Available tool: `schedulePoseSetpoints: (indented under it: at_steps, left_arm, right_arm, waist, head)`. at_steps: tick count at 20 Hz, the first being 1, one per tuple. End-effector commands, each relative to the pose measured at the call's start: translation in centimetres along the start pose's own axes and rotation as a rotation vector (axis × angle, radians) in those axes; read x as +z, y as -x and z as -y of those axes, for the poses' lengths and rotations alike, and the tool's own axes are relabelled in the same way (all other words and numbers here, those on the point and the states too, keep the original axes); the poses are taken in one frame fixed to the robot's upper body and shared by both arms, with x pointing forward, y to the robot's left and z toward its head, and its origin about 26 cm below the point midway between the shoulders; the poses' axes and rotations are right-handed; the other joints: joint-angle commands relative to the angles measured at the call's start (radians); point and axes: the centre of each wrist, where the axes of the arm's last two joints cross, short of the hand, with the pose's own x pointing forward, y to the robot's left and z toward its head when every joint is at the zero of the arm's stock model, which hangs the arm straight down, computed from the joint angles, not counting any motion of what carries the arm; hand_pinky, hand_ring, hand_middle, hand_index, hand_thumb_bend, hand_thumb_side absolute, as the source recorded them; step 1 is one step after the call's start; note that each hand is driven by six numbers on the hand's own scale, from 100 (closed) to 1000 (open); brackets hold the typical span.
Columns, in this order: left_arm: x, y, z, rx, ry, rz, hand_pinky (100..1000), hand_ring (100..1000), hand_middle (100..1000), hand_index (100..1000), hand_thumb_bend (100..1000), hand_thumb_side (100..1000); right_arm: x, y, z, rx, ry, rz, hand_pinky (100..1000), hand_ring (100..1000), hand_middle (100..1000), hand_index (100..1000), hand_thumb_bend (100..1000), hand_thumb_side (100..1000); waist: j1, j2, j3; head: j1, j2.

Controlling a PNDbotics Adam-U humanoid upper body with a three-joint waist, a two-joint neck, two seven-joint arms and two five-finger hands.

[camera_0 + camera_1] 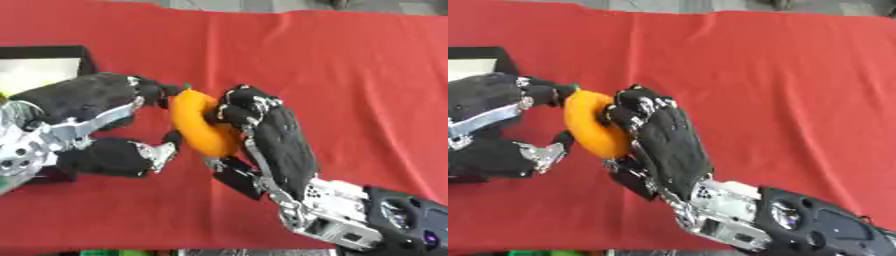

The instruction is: Pick up the objects with one hand, pass them to the other hand, and then place them into the box on the other side of the table.

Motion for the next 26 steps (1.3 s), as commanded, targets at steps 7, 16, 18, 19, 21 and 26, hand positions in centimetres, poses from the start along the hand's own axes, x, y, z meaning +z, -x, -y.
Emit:
schedulePoseSetpoints:
  at_steps: [7,16,18,19,21,26]
  left_arm:
    - [0.3,-0.1,-1.0,-0.037,0.011,0.003,937,818,776,994,100,978]
    - [0.0,-0.7,-1.3,-0.028,-0.007,0.016,921,802,754,957,100,1000]
    - [-0.2,-1.1,-1.4,-0.028,-0.005,0.020,919,801,750,948,100,1000]
    - [-0.3,-1.2,-1.4,-0.029,-0.007,0.021,917,799,748,945,100,1000]
    - [-0.4,-1.4,-1.5,-0.028,-0.015,0.015,911,793,740,936,100,1000]
    - [-0.6,-1.8,-1.5,-0.037,-0.021,0.000,912,794,735,927,100,1000]
  right_arm:
    - [-0.3,-0.1,0.4,0.149,0.239,-0.121,290,574,361,476,121,100]
    - [-0.2,-0.2,0.4,0.144,0.235,-0.111,287,572,361,475,121,100]
    - [-0.2,-0.3,0.3,0.141,0.233,-0.105,286,572,361,475,121,100]
    - [-0.2,-0.3,0.3,0.141,0.232,-0.103,286,572,361,475,121,100]
    - [-0.1,-0.3,0.3,0.141,0.231,-0.100,288,571,361,475,120,100]
    - [-0.2,-0.3,0.3,0.141,0.231,-0.093,289,570,361,474,118,100]
  waist:
    - [0.003,-0.015,0.000]
    - [-0.001,-0.016,0.003]
    - [-0.002,-0.017,0.002]
    - [-0.002,-0.017,0.002]
    - [-0.002,-0.018,0.002]
    - [0.000,-0.018,0.001]
  head:
    - [-0.001,-0.010]
    - [0.001,-0.008]
    - [0.002,-0.007]
    - [0.003,-0.006]
    - [0.005,-0.006]
    - [0.008,-0.005]
